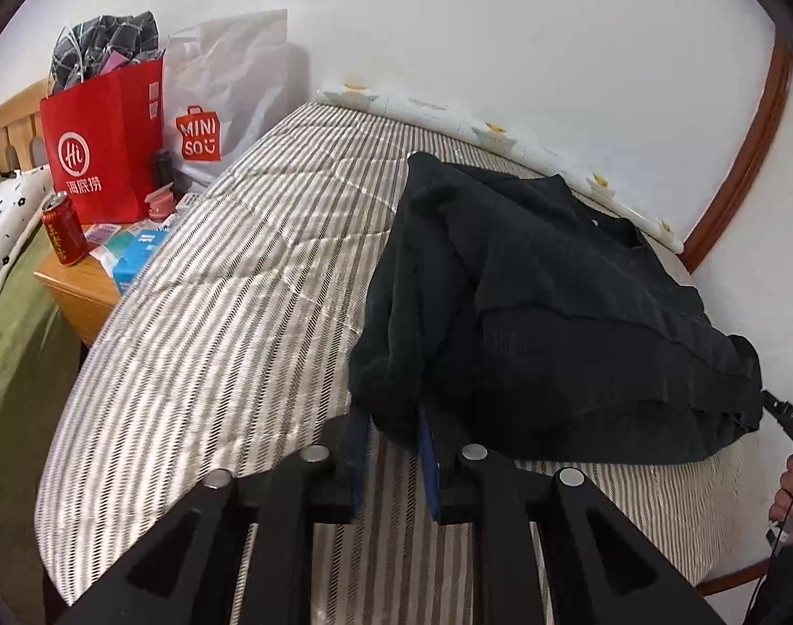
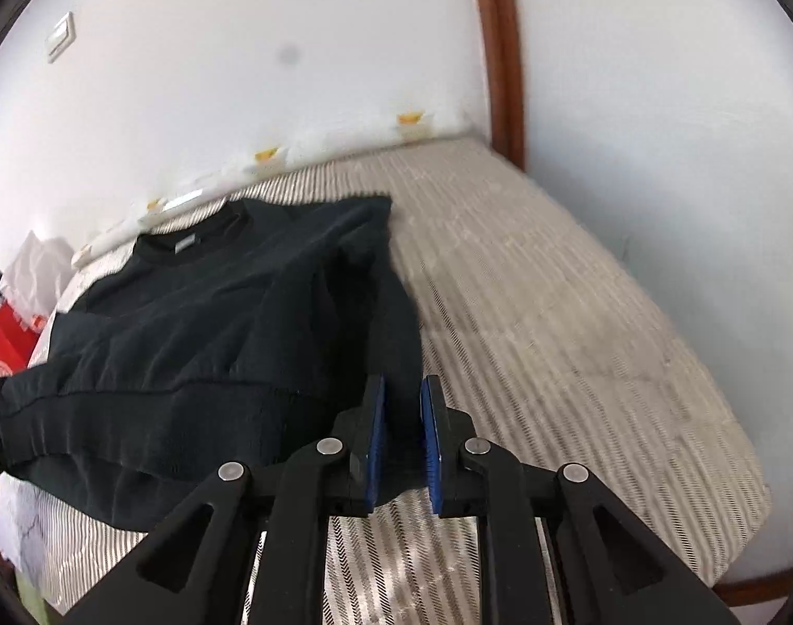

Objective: Fold small clothes

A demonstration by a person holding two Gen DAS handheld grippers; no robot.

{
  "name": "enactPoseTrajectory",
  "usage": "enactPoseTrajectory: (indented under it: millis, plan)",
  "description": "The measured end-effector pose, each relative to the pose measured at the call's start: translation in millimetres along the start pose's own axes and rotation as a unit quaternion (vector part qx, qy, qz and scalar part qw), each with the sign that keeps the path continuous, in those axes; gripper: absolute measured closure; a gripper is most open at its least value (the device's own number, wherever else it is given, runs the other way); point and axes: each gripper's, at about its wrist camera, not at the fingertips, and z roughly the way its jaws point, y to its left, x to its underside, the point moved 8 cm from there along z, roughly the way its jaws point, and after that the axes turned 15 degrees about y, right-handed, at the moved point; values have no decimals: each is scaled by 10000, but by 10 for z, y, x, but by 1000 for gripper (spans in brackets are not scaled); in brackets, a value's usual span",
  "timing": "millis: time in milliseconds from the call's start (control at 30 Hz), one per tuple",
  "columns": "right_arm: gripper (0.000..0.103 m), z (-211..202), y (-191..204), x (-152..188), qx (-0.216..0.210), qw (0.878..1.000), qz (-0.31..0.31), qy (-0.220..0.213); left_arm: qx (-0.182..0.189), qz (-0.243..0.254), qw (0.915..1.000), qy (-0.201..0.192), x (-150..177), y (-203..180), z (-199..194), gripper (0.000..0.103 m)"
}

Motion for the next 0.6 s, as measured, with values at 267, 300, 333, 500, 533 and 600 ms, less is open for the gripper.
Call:
enactPoseTrajectory:
  millis: [267, 300, 333, 500, 533, 600]
  plan:
    - [58, -230, 327, -33, -273, 9985, -439, -184, 331, 98, 9980, -526, -116, -113, -376, 48]
    - [58, -198, 387, -16, -282, 9982, -511, -136, 366, 139, 9979, -518, -133, -156, -379, 48]
    - [58, -147, 438, 2, -285, 9979, -576, -78, 418, 178, 9978, -486, -153, -202, -364, 48]
    - [58, 112, 527, 68, -357, 9975, -583, 182, 641, 264, 9973, -234, -187, -373, -147, 49]
    - [58, 163, 530, 78, -420, 9973, -546, 240, 689, 282, 9971, -149, -193, -406, -72, 50]
    - [59, 226, 543, 93, -548, 9970, -468, 298, 739, 319, 9968, -5, -193, -461, 58, 50]
